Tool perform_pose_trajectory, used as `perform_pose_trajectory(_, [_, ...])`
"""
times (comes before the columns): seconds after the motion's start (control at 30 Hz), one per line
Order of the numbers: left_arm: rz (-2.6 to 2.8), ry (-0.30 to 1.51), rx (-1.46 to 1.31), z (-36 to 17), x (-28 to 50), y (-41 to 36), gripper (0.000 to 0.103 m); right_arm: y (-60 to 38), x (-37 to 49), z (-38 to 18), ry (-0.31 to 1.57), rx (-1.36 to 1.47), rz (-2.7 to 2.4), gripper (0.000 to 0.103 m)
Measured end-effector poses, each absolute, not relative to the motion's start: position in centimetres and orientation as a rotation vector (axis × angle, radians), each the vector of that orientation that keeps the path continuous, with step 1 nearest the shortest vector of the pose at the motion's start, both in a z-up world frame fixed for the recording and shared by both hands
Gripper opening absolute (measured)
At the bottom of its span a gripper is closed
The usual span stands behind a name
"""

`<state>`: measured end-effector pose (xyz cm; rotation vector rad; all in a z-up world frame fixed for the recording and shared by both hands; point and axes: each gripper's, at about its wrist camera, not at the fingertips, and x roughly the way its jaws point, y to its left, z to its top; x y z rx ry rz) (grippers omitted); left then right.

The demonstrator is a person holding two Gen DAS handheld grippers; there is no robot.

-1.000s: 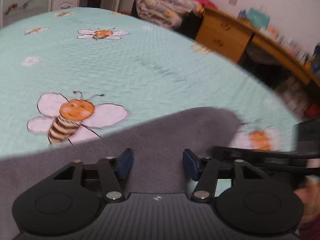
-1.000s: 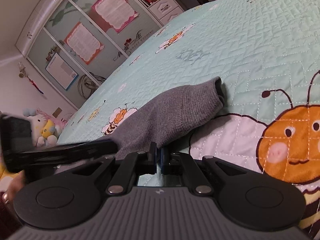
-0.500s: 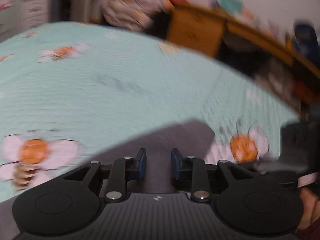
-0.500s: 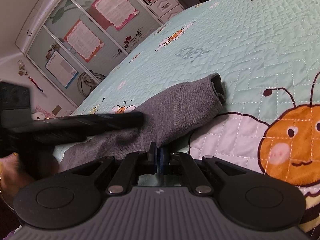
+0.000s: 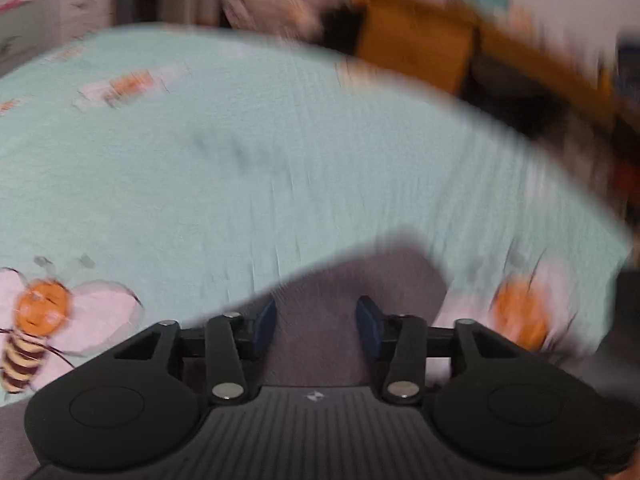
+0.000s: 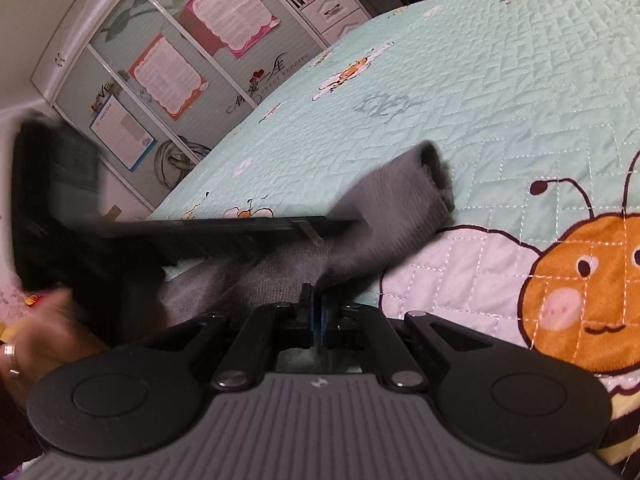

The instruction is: Fold clothes

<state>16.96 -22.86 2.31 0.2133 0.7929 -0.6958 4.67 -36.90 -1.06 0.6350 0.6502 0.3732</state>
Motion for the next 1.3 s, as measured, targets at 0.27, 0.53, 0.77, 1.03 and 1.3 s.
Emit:
perform_pose_trajectory(0.27, [-0.541, 0.641, 0.272, 4.7, 14.6, -22.1, 0.054, -41.5, 4.1, -2.2, 0.606, 0.883, 0.371, 0.007])
perform_pose_trajectory(0.53, [-0.63, 0.484, 0.603, 2.6, 6.5, -26.9, 0.06, -46.1, 2.0, -3.3, 0.423, 1.103, 0.213, 0.029])
perform_pose_trajectory(0.77, [-0.536, 0.481, 0.642, 1.4, 9.0, -29.8, 0.06, -45.7, 2.3, -3.5, 0.43, 1.08, 0.207, 0.03])
perform_pose_trajectory(1.03, [-0.589, 0.522, 0.013, 9.5, 13.8, -19.8, 0.011, -46.1, 2.6, -3.7, 0.417, 1.111, 0.209, 0.03])
perform_pose_trajectory(1.3, [-0.584, 0.506, -0.548, 14.7, 15.7, -5.8, 0.01, -46.1, 2.9, -3.6, 0.42, 1.095, 0.206, 0.032])
